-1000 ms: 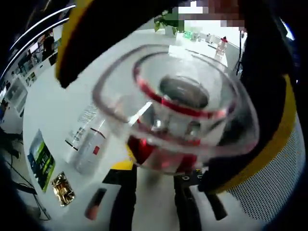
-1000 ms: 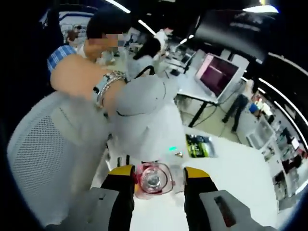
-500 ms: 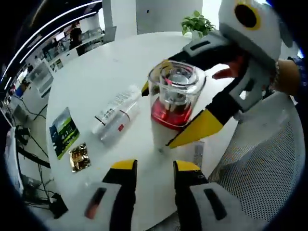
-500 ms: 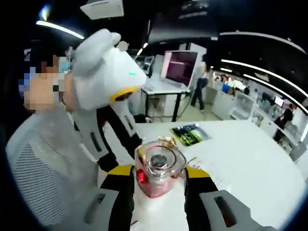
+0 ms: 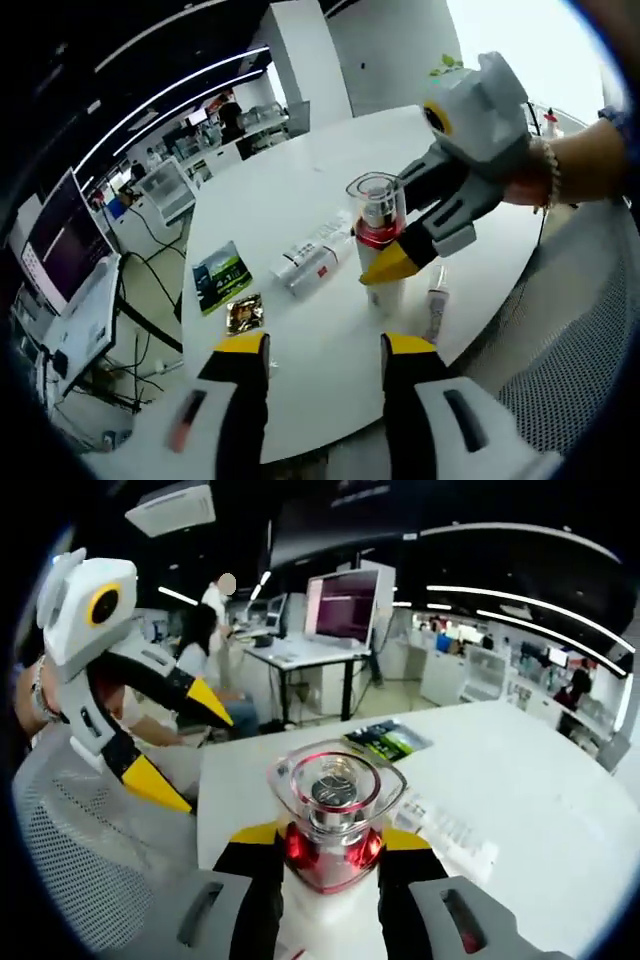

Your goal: Arrange the skincare products in the storage area until every visible bottle or jar stands upright without overlapping.

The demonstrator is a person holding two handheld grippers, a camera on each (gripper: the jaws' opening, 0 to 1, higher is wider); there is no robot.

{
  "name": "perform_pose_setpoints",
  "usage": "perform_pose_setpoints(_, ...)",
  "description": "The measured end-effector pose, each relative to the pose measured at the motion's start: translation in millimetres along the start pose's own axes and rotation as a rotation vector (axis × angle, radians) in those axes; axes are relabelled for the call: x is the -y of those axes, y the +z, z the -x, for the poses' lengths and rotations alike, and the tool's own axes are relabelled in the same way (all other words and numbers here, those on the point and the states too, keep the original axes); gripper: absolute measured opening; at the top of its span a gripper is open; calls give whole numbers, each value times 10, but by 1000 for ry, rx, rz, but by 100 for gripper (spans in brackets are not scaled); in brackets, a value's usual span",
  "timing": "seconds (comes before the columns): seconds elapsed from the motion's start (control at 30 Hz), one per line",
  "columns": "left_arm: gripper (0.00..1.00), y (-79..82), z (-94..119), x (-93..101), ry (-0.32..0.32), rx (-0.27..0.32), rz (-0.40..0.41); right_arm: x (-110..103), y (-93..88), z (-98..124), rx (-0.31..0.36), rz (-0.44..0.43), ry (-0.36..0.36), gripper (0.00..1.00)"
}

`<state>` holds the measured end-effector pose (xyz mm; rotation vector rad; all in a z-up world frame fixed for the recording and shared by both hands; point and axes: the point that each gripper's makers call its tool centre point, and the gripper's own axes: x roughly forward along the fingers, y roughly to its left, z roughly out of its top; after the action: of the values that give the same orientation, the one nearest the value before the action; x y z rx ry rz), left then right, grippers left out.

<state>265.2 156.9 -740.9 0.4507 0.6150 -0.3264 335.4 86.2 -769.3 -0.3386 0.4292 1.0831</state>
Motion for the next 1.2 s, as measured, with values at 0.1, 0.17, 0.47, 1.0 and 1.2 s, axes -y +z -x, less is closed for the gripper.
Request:
perform_pose_setpoints(0.1,40,97,48,-92,90,44,-24,11,-15,8,-22,7,-6,32)
perform_pose_setpoints(0.17,42,118,26,-84,112,80,-20,36,-30,23,-29,0,-19,32)
perform_pose_setpoints(0.47,39,76,-21,-28,119,54,-97,252,-145,179,-64,-16,-88,32)
perform_pose_setpoints(1.0,39,26,-3,-136,161,41,-70,770,-385,556,-88,-65,-231,32)
perform_pose_setpoints(1.2,39,-4,-4,-127,163,29,-73,972,-474,670,-87,-85,-278,32)
